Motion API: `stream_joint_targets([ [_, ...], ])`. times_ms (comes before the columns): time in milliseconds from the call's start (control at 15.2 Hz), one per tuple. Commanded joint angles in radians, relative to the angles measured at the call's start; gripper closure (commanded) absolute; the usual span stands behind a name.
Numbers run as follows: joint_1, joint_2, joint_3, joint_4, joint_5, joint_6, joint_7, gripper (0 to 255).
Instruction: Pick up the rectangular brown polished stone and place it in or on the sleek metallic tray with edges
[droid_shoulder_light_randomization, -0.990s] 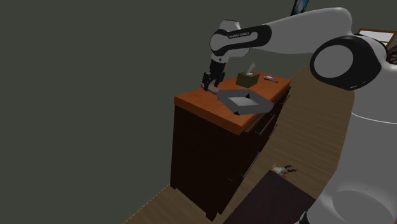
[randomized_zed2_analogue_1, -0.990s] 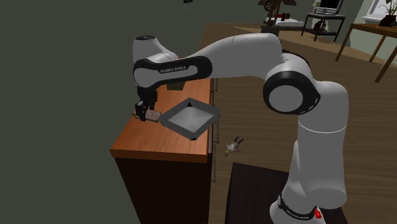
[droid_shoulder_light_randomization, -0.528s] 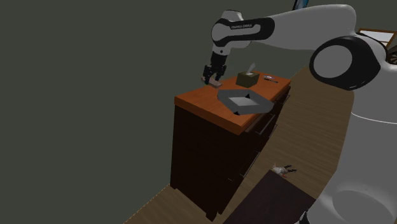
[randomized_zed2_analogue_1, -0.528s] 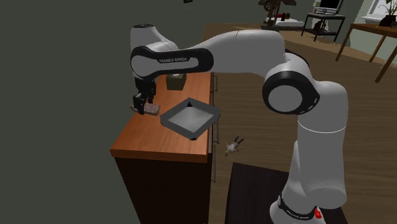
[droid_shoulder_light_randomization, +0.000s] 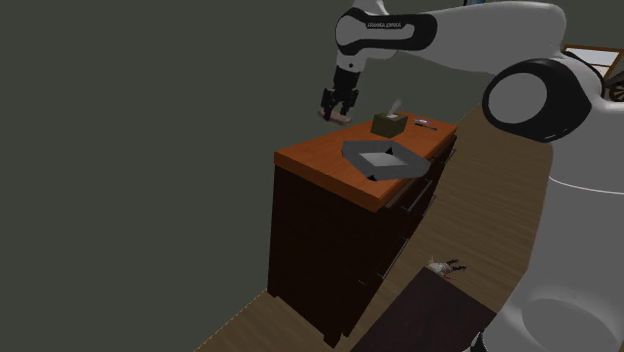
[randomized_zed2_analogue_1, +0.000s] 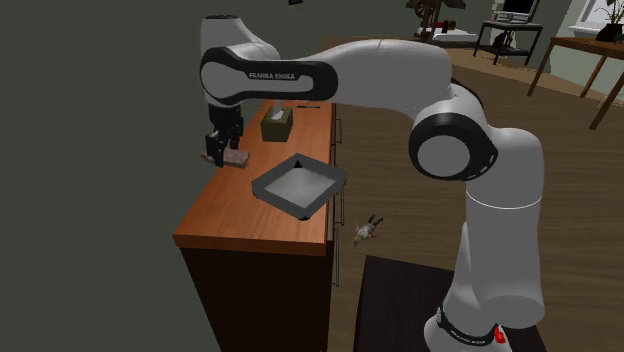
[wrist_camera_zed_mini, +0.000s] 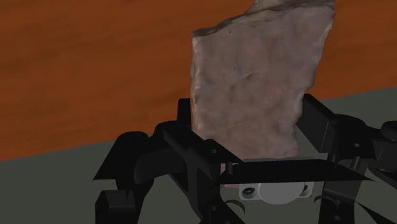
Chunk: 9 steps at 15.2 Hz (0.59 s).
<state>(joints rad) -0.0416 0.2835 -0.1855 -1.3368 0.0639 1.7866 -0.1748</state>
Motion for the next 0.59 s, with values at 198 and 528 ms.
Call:
stream_joint_targets([
  [198, -0.005, 0.020, -0.001, 0.092, 0.004, -0.073, 0.000, 255],
  [528, 0.000, -0.213, -0.013, -0.221, -0.034, 0.011, -0.020, 255],
])
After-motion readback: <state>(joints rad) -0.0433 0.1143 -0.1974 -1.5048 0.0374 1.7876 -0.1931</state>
